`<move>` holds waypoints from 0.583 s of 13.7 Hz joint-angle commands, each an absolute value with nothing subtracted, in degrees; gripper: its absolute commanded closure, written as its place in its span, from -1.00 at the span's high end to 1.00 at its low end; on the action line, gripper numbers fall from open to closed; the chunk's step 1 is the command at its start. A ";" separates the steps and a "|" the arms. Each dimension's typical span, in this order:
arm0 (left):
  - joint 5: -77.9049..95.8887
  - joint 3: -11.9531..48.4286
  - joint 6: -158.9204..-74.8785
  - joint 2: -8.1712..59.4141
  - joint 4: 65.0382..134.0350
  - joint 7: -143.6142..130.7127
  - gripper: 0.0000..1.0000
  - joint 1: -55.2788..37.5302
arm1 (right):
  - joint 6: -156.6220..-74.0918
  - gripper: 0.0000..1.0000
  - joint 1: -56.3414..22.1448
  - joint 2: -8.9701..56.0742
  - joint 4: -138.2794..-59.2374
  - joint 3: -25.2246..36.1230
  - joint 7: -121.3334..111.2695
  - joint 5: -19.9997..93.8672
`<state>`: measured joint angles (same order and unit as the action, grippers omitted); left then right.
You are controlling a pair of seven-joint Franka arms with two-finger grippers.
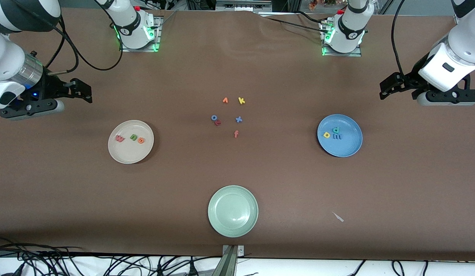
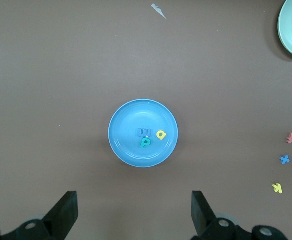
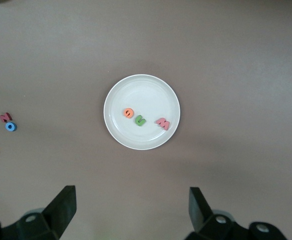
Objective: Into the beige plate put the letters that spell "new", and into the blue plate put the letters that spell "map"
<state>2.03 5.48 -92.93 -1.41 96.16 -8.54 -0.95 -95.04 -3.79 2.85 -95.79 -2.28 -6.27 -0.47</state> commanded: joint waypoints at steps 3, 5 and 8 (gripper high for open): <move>1.06 5.71 -91.06 -0.53 93.96 -8.09 1.00 -1.93 | -93.60 1.00 -3.87 2.99 -94.57 -2.55 -6.06 -0.35; 1.05 6.06 -90.97 -0.53 93.87 -8.17 1.00 -2.02 | -93.60 1.00 -3.87 2.90 -94.66 -2.55 -6.06 -0.35; 0.97 6.42 -90.09 -0.53 93.87 -8.09 1.00 -2.02 | -93.25 1.00 -3.78 2.90 -94.57 -2.55 -5.98 -0.35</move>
<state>2.01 6.15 -92.11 -1.30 95.71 -8.53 -1.91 -94.92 -3.88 2.85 -95.79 -2.30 -6.27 -0.47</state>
